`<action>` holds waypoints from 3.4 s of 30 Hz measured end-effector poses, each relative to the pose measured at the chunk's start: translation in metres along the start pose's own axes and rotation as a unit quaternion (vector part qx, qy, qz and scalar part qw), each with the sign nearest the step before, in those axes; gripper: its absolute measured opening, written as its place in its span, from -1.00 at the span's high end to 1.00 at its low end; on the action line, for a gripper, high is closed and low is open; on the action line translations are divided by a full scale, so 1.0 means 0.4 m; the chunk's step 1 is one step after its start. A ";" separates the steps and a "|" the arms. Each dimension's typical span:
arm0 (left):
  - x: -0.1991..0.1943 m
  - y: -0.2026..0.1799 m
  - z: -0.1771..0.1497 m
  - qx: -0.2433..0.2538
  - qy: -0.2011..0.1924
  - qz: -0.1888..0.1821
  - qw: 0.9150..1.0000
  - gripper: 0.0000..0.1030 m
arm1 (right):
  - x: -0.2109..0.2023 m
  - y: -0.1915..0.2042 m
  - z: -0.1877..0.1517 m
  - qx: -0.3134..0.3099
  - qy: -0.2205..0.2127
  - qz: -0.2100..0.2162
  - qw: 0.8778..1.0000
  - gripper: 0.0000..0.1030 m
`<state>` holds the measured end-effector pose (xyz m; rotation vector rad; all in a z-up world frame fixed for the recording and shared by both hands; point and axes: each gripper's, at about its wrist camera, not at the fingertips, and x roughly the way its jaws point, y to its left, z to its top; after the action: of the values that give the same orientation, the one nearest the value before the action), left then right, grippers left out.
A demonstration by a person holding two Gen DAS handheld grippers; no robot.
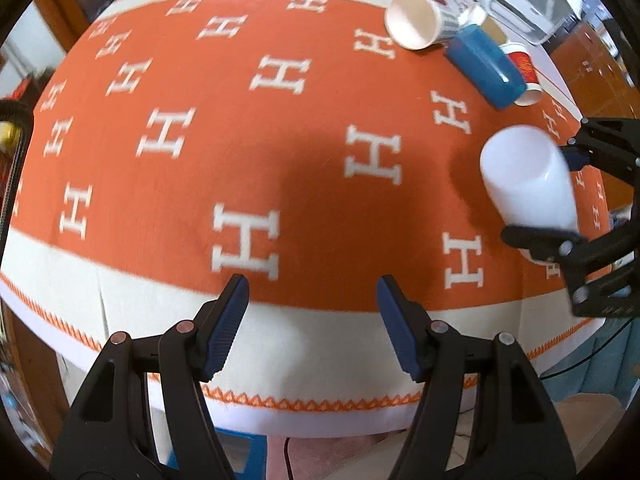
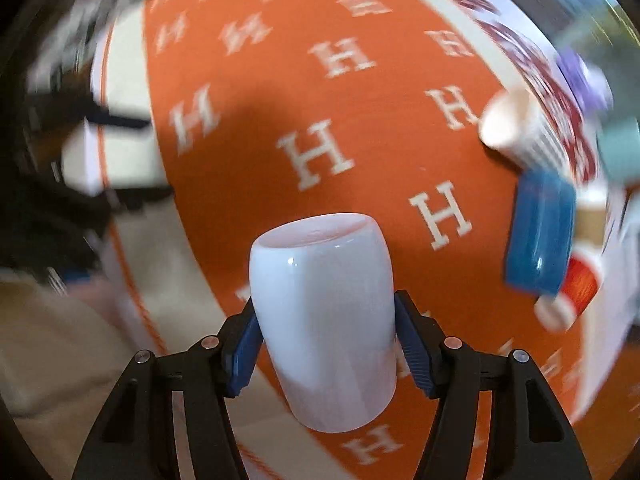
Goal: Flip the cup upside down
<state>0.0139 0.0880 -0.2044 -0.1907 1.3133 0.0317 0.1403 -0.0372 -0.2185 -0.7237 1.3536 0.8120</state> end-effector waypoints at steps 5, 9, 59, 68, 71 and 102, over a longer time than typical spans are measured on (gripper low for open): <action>-0.014 -0.049 0.037 0.046 -0.021 0.010 0.999 -0.24 | -0.039 -0.097 -0.061 0.164 -0.095 0.059 0.980 -0.21; -0.020 -0.077 0.061 0.067 -0.038 0.021 0.997 -0.24 | -0.029 -0.110 -0.145 0.274 -0.177 0.091 0.941 -0.21; -0.101 -0.180 0.008 0.097 -0.065 0.006 0.993 -0.24 | 0.013 0.130 -0.342 0.212 -0.249 -0.045 0.944 -0.52; -0.168 -0.211 -0.021 0.096 -0.087 0.007 0.992 -0.24 | -0.118 0.109 -0.433 0.266 -0.279 -0.002 0.923 -0.54; -0.202 -0.225 -0.035 0.087 -0.096 0.003 0.992 -0.24 | -0.172 0.092 -0.470 0.303 -0.285 0.006 0.910 -0.54; -0.509 -0.326 -0.117 0.082 -0.194 0.014 0.977 -0.34 | -0.538 0.195 -0.596 0.432 -0.305 -0.086 0.844 -0.79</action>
<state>-0.0661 -0.0305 -0.0038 -0.0216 0.9232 -0.0164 -0.0625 -0.2118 -0.0245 0.1420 0.8959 0.1778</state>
